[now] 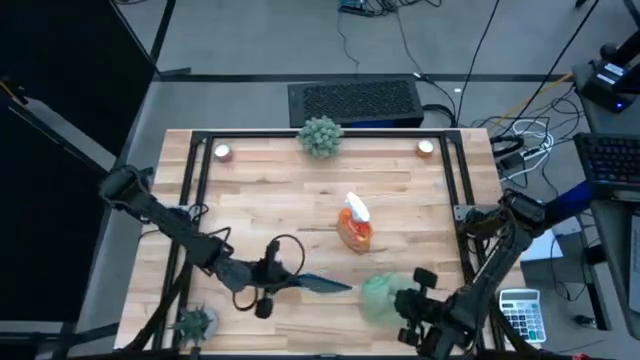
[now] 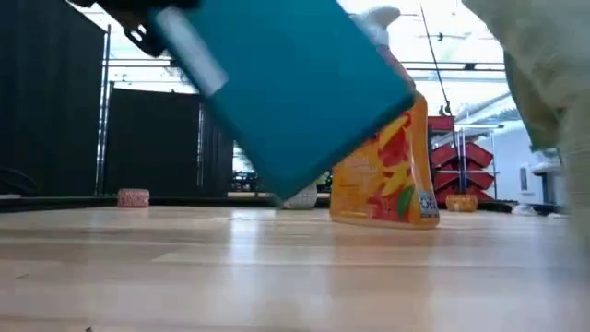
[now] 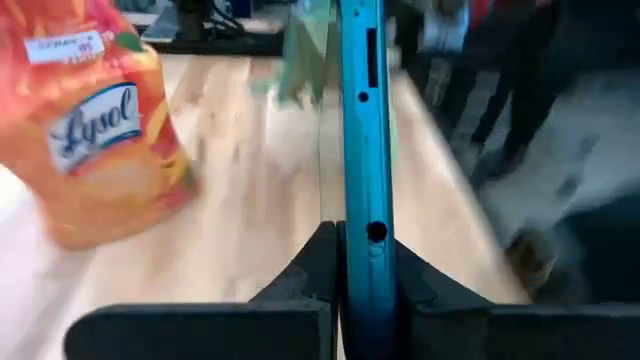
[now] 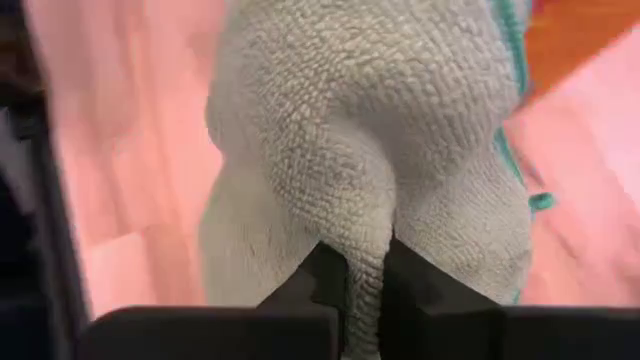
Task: Apply microfiber cloth
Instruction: Wipe the back of the cellphone using the microfiber cloth
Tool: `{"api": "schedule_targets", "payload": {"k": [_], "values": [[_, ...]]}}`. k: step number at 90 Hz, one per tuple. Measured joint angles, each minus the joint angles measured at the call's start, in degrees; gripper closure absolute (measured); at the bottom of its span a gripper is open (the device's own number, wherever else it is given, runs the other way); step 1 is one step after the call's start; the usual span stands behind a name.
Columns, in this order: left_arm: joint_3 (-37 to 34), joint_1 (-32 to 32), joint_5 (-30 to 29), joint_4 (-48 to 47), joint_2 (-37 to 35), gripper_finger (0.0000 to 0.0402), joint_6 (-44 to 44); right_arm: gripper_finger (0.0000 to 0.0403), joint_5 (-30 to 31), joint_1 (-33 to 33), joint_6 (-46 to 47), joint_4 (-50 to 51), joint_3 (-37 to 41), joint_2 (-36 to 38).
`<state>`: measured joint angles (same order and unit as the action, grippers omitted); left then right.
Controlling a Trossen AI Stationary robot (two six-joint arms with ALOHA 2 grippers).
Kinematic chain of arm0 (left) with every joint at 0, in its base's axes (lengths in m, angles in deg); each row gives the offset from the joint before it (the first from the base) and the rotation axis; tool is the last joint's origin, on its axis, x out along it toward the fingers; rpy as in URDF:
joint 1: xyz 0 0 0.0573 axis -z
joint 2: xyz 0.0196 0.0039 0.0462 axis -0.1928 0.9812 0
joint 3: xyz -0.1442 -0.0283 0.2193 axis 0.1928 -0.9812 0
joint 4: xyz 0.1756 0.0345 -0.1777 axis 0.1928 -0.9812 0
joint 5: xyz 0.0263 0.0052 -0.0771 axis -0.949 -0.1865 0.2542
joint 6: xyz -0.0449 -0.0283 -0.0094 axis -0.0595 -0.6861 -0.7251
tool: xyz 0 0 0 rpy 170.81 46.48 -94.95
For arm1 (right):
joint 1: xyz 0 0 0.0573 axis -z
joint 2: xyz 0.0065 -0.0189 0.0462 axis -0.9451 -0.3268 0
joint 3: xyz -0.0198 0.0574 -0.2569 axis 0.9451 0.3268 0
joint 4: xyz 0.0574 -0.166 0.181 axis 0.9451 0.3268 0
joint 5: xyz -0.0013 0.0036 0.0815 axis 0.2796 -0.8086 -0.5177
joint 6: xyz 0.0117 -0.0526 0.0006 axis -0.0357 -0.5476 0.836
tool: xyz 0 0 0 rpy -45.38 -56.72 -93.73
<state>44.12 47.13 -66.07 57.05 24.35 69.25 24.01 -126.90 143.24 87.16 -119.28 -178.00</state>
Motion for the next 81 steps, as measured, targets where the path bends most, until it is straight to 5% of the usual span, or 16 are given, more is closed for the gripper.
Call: {"api": "schedule_targets", "payload": {"k": [27, 57, 81], "values": [[-0.1, 2.3, -6.4, -12.1, 0.8, 0.0393, 34.9, 0.0394, 4.4, 0.9, 2.0, 0.9, 0.0, -0.1], [-0.1, 4.3, -9.5, -16.7, 4.8, 0.0391, 36.1, 0.0394, 6.0, 3.3, -0.6, 0.9, 0.1, -0.6], [-0.1, 4.2, -8.7, -17.0, 7.3, 0.0351, 35.6, 0.0394, 5.8, 4.5, -3.3, -1.6, 0.1, -0.8]]}}
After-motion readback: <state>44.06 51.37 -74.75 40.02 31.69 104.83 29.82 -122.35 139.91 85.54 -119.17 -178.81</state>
